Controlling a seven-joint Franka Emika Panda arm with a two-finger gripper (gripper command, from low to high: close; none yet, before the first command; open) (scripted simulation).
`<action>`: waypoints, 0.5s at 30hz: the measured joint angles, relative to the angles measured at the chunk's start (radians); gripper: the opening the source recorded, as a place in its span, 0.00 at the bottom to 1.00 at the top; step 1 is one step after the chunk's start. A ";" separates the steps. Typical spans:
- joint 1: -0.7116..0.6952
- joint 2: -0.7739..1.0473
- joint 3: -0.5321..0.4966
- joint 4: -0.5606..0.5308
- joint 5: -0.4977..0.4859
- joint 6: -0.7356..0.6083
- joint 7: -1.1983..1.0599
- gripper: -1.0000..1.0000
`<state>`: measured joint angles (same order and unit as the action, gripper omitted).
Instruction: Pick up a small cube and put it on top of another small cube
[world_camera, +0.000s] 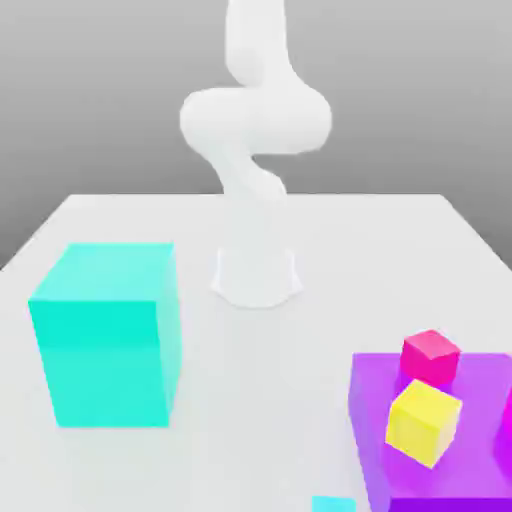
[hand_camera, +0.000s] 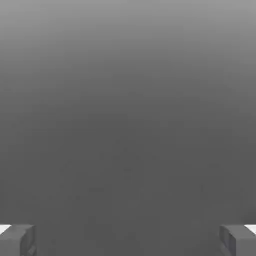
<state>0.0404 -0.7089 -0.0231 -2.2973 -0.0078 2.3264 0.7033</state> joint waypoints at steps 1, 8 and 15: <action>0.017 0.039 -0.010 0.001 -0.002 0.011 -0.042 0.50; 0.121 0.295 -0.077 0.009 0.002 0.086 -0.333 0.50; 0.188 0.549 -0.116 0.016 0.044 0.159 -0.648 0.50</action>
<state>0.2288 -0.1598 -0.1393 -2.2814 0.0361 2.4859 0.0551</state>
